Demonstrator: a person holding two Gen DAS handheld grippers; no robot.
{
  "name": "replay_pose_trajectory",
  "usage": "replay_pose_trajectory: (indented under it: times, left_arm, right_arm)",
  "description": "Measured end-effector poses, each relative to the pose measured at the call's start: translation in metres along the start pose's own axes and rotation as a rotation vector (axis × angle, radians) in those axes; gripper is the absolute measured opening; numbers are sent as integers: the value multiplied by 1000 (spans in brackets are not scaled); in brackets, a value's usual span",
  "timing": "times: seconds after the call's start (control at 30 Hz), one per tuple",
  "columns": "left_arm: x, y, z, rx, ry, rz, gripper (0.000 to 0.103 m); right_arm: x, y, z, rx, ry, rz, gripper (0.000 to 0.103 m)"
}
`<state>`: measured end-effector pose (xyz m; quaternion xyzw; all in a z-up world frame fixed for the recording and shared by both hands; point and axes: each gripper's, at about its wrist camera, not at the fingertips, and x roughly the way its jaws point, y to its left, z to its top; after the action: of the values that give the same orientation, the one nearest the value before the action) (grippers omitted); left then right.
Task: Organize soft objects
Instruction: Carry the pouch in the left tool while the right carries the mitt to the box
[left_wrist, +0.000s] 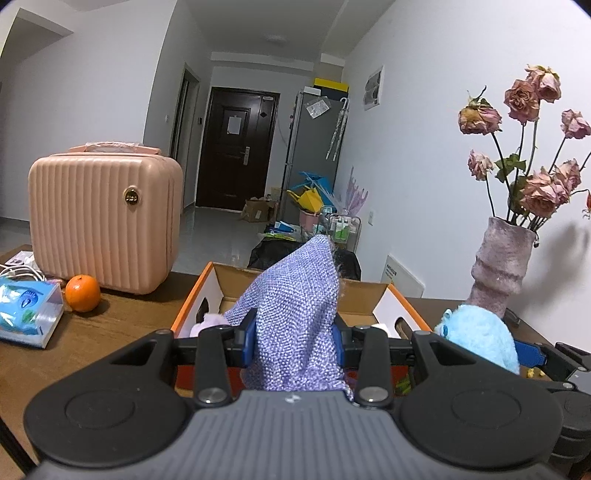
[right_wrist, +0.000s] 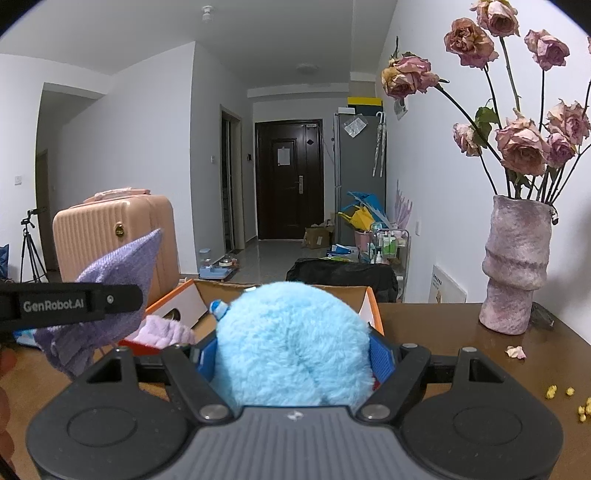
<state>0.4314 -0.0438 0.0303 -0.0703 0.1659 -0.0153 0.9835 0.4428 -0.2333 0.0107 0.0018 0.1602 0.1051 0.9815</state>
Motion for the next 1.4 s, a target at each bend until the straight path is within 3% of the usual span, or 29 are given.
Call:
replay_pose_trajectory:
  times: [0.83, 1.4]
  left_arm:
    - [82, 4, 29, -8, 12, 37, 38]
    - [133, 6, 34, 20, 43, 67, 38]
  right_arm:
    - [86, -11, 30, -22, 52, -9, 77]
    - [143, -14, 36, -23, 165, -6, 77]
